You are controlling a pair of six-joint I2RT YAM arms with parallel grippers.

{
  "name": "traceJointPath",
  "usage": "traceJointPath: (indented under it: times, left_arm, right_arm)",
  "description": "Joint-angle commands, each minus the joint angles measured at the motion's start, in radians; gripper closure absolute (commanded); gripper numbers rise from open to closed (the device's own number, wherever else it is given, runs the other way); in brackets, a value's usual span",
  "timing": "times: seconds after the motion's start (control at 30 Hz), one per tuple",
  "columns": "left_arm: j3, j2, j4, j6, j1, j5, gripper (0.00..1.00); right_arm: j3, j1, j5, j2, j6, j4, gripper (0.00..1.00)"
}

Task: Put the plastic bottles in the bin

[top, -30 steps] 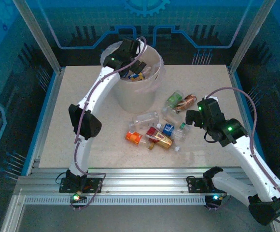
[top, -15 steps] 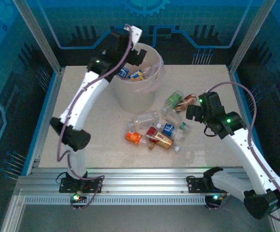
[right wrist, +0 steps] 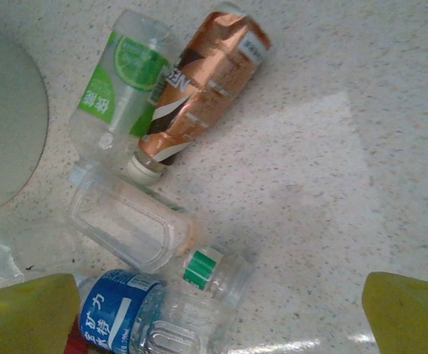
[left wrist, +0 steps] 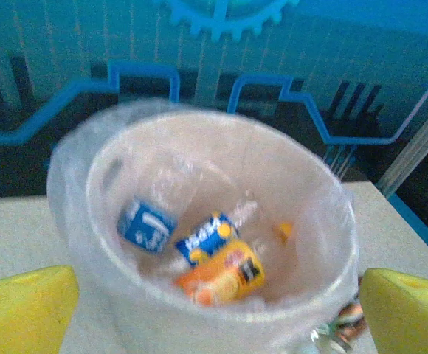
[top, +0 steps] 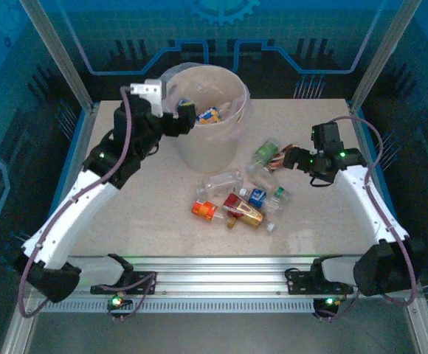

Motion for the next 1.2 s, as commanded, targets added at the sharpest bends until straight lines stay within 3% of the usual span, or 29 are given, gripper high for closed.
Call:
traceJointPath:
  times: [0.0, 0.27, 0.53, 0.8, 1.17]
  left_arm:
    - [-0.141, -0.088, 0.062, -0.210, -0.003, 0.047, 0.01]
    - [-0.493, -0.269, -0.002, -0.555, -0.021, 0.018, 0.01]
    - [-0.700, -0.362, -0.113, -0.901, -0.216, -0.180, 0.01]
    - [-0.737, -0.200, -0.053, -1.109, -0.407, -0.275, 0.01]
    - [-0.756, 0.027, 0.132, -1.258, -0.444, -0.203, 0.01]
  right_arm:
    - [0.013, -0.010, -0.103, 0.009, -0.054, 0.043, 0.00]
    - [-0.045, 0.016, -0.094, -0.004, -0.129, 0.044, 0.00]
    - [-0.084, 0.044, -0.066, -0.026, -0.136, 0.046, 0.00]
    - [-0.094, 0.051, -0.034, -0.029, -0.152, 0.033, 0.01]
    - [-0.100, 0.050, -0.032, -0.021, -0.174, 0.044, 0.00]
